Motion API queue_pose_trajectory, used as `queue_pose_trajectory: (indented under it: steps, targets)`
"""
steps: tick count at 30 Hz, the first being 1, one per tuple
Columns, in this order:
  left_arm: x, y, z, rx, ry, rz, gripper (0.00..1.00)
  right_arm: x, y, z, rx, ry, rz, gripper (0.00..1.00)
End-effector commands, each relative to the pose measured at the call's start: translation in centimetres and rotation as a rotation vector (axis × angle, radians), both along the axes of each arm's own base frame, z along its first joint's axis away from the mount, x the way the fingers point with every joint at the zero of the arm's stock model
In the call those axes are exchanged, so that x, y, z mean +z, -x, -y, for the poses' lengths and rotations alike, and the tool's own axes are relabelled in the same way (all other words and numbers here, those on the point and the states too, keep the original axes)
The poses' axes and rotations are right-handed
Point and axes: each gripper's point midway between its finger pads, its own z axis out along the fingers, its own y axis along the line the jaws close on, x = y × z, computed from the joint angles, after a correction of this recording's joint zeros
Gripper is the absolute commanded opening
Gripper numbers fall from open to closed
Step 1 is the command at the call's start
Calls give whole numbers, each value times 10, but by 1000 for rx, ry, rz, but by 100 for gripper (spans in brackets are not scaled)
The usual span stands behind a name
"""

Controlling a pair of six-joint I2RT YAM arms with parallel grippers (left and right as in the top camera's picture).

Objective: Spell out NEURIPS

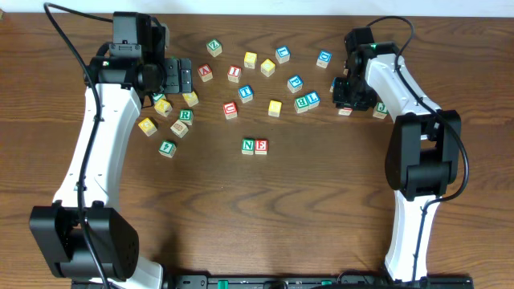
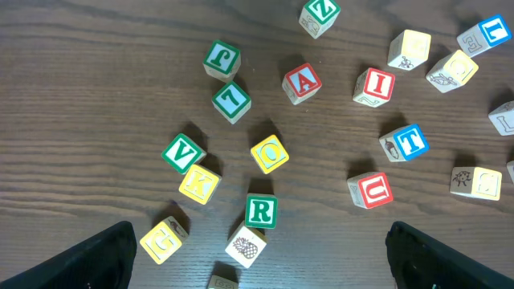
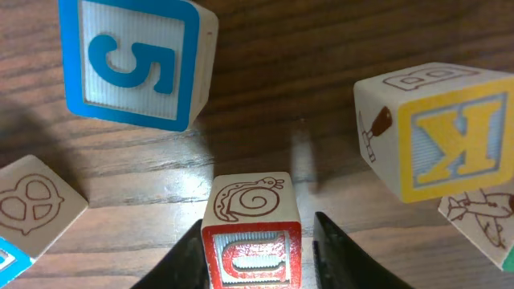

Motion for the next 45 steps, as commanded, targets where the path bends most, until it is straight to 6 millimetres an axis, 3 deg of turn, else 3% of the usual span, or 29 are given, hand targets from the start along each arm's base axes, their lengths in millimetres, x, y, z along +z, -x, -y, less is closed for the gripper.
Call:
queue_pose_trajectory:
  steps: [1, 9, 18, 27, 32, 36, 40, 43, 45]
  targets:
    - [18, -1, -2, 14, -1, 39, 97, -1, 0, 9, 10, 33, -1, 30]
    - [18, -1, -2, 14, -1, 39, 98, -2, 3, 3, 117, 26, -16, 35]
    - [18, -1, -2, 14, -1, 39, 98, 0, 23, -47, 414, -160, -61, 44]
    - [18, -1, -2, 14, -1, 39, 98, -1, 51, -78, 722, -131, -123, 44]
    - [18, -1, -2, 14, -1, 39, 98, -2, 59, -86, 843, -62, -147, 45]
    - [18, -1, -2, 14, -1, 39, 98, -2, 58, -82, 870, 33, -158, 49]
    - [18, -1, -2, 14, -1, 39, 98, 3, 49, -77, 720, 40, -125, 50]
    - [18, -1, -2, 14, -1, 39, 98, 20, 41, -78, 674, 6, -72, 47]
    - [18, -1, -2, 14, -1, 39, 98, 43, 25, -70, 560, 14, 20, 53]
